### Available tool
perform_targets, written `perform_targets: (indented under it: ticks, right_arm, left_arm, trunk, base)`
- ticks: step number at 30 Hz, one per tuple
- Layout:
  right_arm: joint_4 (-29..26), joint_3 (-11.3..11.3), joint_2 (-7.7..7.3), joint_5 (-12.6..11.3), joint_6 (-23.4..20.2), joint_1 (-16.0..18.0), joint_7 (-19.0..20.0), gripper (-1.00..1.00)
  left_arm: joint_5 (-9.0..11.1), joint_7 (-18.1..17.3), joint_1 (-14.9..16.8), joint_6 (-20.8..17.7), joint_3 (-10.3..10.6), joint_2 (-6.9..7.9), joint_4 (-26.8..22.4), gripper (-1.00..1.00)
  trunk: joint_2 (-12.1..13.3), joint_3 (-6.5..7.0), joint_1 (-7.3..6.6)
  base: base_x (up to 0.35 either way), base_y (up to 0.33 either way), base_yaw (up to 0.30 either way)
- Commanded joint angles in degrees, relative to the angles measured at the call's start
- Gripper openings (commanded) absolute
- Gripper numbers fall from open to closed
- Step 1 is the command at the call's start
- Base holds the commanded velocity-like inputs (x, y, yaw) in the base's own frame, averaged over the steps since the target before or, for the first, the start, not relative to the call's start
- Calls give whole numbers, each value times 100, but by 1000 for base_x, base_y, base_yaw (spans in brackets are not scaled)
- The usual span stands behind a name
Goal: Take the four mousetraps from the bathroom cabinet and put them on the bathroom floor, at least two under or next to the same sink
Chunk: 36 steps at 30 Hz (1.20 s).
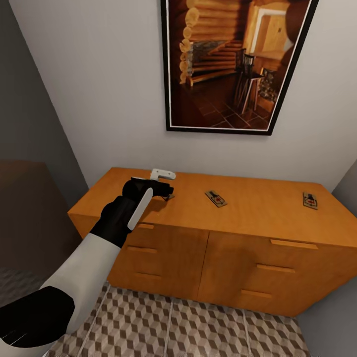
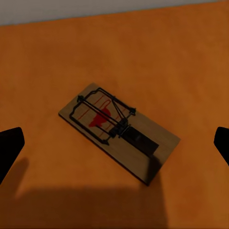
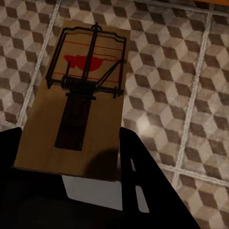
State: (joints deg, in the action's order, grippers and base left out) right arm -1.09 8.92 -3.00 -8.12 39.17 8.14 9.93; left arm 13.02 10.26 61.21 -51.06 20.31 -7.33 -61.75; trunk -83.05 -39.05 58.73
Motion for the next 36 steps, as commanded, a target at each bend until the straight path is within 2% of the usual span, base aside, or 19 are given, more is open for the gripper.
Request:
perform_targets:
  ticks: [1,10,23,24,29,36]
  right_arm:
    - [4,40,-1,-85,12,3,61,-100]
    - [4,40,58,-85,12,3,61,-100]
    - [4,40,98,-85,12,3,61,-100]
    - [4,40,98,-85,12,3,61,-100]
    - [4,40,115,-85,12,3,61,-100]
    - [4,40,128,-85,12,3,61,-100]
  left_arm:
    - [60,55,5,-18,8,2,-4,100]
    - [61,55,5,-19,8,-4,-55,100]
    - [69,-3,5,-68,6,-20,-433,100]
    - [69,-35,5,-165,19,-89,-477,100]
    - [93,-64,5,-569,25,-135,-518,100]
    - [220,-62,5,-678,26,-145,-529,100]
  trunk:
    - [-3,-14,0]
    - [-3,-96,0]
    - [-3,-160,0]
    - [-3,-160,0]
    - [-3,-160,0]
    - [-3,-160,0]
  base:
    - [0,0,0]
    - [0,0,0]
    - [0,0,0]
    - [0,0,0]
    - [0,0,0]
    - [0,0,0]
